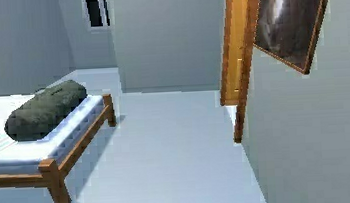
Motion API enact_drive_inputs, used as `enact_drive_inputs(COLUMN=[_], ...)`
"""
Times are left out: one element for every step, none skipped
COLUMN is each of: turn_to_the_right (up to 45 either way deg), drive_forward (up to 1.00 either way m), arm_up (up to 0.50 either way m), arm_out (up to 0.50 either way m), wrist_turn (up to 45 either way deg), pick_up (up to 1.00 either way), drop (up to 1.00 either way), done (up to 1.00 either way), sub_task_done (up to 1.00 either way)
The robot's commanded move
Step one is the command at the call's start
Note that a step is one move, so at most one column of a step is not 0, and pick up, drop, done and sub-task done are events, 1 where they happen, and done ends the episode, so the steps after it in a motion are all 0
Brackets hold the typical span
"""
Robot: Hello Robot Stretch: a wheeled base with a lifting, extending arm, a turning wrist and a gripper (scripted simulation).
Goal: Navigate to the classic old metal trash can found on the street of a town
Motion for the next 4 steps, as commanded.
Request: enact_drive_inputs(turn_to_the_right=[0.0, 0.0, 6.0, 0.0], drive_forward=[1.00, 1.00, 0.00, 0.40], arm_up=[0.00, 0.00, 0.00, 0.00], arm_out=[0.00, 0.00, 0.00, 0.00], wrist_turn=[0.0, 0.0, 0.0, 0.0], pick_up=[0.00, 0.00, 0.00, 0.00], drop=[0.00, 0.00, 0.00, 0.00], done=[0.00, 0.00, 0.00, 0.00], sub_task_done=[0.00, 0.00, 0.00, 0.00])
